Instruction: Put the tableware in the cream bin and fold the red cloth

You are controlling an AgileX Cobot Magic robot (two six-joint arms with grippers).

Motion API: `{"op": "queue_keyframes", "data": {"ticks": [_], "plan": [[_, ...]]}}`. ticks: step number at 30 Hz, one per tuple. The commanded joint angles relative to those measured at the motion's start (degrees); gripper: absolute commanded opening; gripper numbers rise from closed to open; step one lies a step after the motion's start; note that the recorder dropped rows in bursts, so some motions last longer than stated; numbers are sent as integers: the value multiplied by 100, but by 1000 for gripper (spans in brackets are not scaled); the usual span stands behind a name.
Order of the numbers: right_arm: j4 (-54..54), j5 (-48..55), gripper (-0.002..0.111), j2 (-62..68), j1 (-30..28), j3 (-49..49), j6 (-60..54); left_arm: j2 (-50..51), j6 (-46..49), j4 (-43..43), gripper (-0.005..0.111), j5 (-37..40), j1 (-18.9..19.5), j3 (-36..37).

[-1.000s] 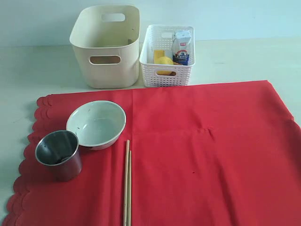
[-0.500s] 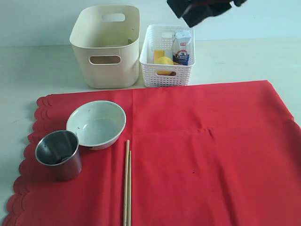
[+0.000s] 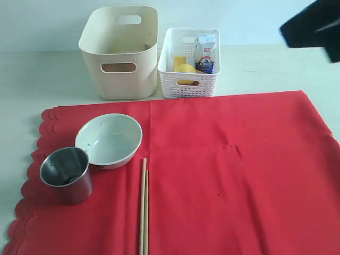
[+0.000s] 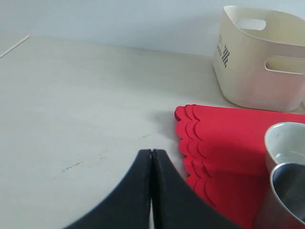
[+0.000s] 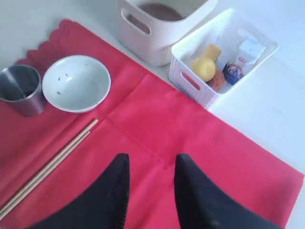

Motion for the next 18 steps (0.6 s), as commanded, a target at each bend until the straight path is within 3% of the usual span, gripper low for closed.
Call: {"op": "queue_keyframes", "data": {"ticks": [1, 10, 18], "plan": [[-30, -206, 32, -1241, -18, 468, -28, -27, 13, 15, 0, -56, 4, 13], [-45, -129, 26, -3193, -18, 1191, -4, -27, 13, 15, 0, -56, 4, 13], [-45, -182, 0, -4835, -18, 2011, -4, -27, 13, 15, 0, -56, 4, 13]]}}
